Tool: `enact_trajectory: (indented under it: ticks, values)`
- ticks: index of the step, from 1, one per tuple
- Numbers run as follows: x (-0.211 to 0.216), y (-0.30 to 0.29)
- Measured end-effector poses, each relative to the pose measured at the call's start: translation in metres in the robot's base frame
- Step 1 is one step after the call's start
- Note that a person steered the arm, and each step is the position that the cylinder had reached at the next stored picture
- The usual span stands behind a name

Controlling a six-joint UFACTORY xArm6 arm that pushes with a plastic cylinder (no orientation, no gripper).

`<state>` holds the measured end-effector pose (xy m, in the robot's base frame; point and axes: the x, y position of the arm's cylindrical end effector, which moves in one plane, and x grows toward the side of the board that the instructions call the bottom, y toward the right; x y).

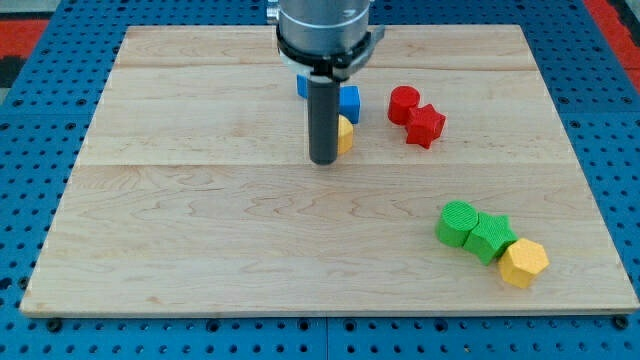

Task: Push the yellow heart into the green circle

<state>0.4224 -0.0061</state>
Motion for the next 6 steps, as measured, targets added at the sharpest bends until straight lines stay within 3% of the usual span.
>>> enact_trajectory:
  ticks: [2,3,5,6]
  values:
    - [-0.056,-0.032]
    - [-0.046,0.025]
    - [0.064,0.099]
    - [0.079,0.102]
